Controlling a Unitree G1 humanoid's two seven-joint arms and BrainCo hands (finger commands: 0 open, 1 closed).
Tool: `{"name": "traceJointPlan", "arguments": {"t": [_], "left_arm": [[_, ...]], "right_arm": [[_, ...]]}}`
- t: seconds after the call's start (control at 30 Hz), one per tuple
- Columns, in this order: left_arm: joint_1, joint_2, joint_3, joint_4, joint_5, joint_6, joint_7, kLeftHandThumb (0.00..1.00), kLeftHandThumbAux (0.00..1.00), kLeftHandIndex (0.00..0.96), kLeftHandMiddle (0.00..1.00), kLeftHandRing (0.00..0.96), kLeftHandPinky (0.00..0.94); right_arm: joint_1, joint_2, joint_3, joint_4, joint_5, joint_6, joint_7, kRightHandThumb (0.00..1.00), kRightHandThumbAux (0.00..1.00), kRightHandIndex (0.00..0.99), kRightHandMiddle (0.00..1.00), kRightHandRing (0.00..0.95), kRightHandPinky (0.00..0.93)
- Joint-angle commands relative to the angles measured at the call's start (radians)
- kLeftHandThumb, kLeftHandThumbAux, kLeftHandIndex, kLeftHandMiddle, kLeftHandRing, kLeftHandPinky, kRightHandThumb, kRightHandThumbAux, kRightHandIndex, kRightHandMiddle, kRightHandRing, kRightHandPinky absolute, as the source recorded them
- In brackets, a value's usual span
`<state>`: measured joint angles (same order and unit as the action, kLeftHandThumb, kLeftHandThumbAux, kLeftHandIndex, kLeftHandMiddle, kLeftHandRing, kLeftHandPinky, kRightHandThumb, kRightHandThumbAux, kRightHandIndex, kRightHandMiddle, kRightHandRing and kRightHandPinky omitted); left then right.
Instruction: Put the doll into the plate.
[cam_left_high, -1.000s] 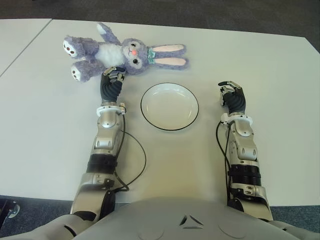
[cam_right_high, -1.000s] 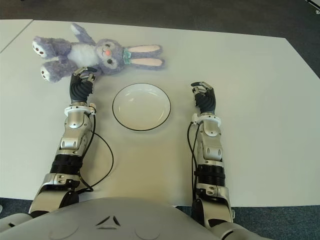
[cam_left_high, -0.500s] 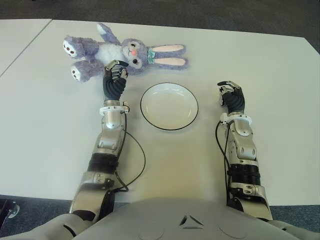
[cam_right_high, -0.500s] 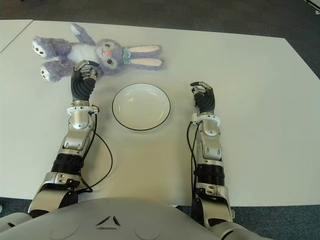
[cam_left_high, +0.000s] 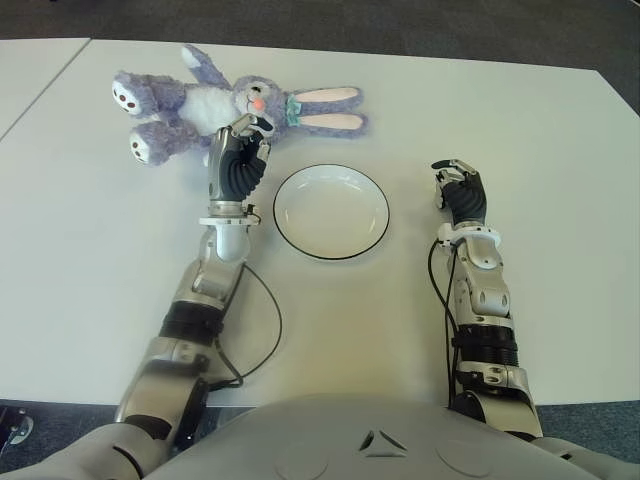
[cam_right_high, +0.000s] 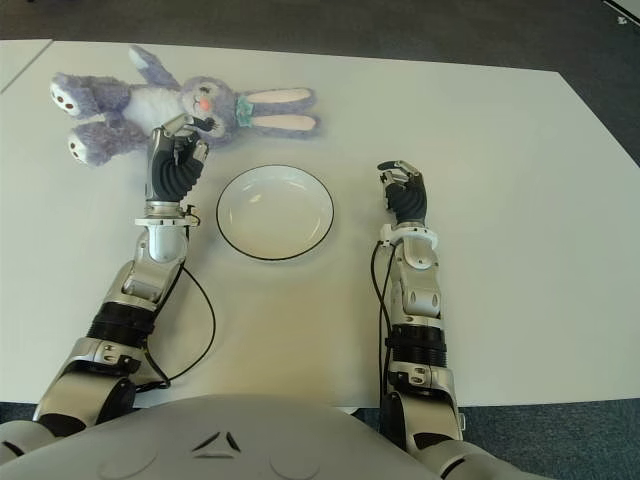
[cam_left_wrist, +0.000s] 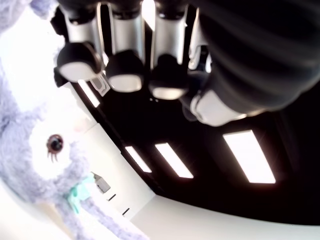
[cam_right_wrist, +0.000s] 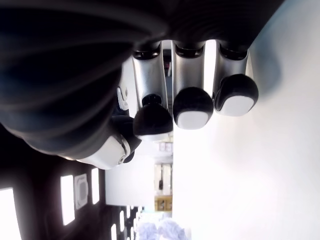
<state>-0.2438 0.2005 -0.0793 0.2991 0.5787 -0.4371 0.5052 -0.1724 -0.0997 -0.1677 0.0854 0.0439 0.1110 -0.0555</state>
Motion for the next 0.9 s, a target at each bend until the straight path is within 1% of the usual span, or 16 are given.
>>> {"name": "traceJointPlan", "arguments": {"t": [0.03, 0.1, 0.17, 0.3, 0.37, 0.47, 0.53, 0.6, 0.73, 0.9], "left_arm": [[0.024, 0.033, -0.024, 0.037, 0.053, -0.001, 0.033, 0.711, 0.703, 0.443, 0.868, 0.878, 0.880], [0.016, 0.046, -0.033, 0.035, 0.091, 0.004, 0.067, 0.710, 0.703, 0.443, 0.868, 0.881, 0.886], [0.009, 0.056, -0.043, 0.030, 0.141, 0.027, 0.110, 0.709, 0.704, 0.443, 0.868, 0.883, 0.890], [0.004, 0.065, -0.054, 0.025, 0.189, 0.061, 0.154, 0.708, 0.704, 0.443, 0.869, 0.886, 0.894], [0.001, 0.070, -0.062, 0.010, 0.245, 0.123, 0.186, 0.708, 0.704, 0.442, 0.864, 0.882, 0.892], [-0.001, 0.073, -0.072, 0.003, 0.266, 0.156, 0.203, 0.707, 0.703, 0.442, 0.859, 0.878, 0.890], [-0.020, 0.076, -0.075, -0.003, 0.309, 0.222, 0.220, 0.708, 0.703, 0.441, 0.851, 0.871, 0.881], [-0.040, 0.082, -0.077, -0.009, 0.338, 0.268, 0.229, 0.710, 0.701, 0.441, 0.827, 0.846, 0.856], [-0.059, 0.095, -0.084, -0.008, 0.347, 0.295, 0.235, 0.712, 0.700, 0.440, 0.807, 0.826, 0.835], [-0.101, 0.128, -0.083, -0.008, 0.344, 0.316, 0.223, 0.713, 0.698, 0.439, 0.775, 0.799, 0.821]], "right_arm": [[0.054, 0.015, 0.002, 0.037, 0.001, 0.010, -0.004, 0.727, 0.710, 0.441, 0.881, 0.884, 0.892], [0.054, 0.016, 0.000, 0.038, 0.005, 0.011, -0.001, 0.727, 0.710, 0.441, 0.880, 0.883, 0.891], [0.054, 0.015, -0.001, 0.040, 0.009, 0.010, 0.002, 0.727, 0.710, 0.441, 0.880, 0.882, 0.890], [0.054, 0.016, 0.000, 0.040, 0.008, 0.010, 0.003, 0.727, 0.710, 0.441, 0.879, 0.881, 0.889], [0.055, 0.017, 0.003, 0.039, 0.005, 0.010, 0.001, 0.726, 0.710, 0.441, 0.879, 0.881, 0.889], [0.055, 0.017, 0.004, 0.039, 0.005, 0.011, 0.000, 0.726, 0.710, 0.441, 0.879, 0.881, 0.888], [0.054, 0.018, 0.007, 0.040, -0.001, 0.013, -0.004, 0.726, 0.710, 0.441, 0.879, 0.882, 0.889], [0.054, 0.018, 0.010, 0.041, -0.005, 0.013, -0.008, 0.726, 0.710, 0.441, 0.881, 0.883, 0.892], [0.054, 0.019, 0.014, 0.046, -0.005, 0.010, -0.011, 0.726, 0.710, 0.441, 0.883, 0.884, 0.894], [0.052, 0.015, 0.020, 0.056, 0.000, 0.009, -0.002, 0.726, 0.710, 0.441, 0.883, 0.883, 0.892]]}}
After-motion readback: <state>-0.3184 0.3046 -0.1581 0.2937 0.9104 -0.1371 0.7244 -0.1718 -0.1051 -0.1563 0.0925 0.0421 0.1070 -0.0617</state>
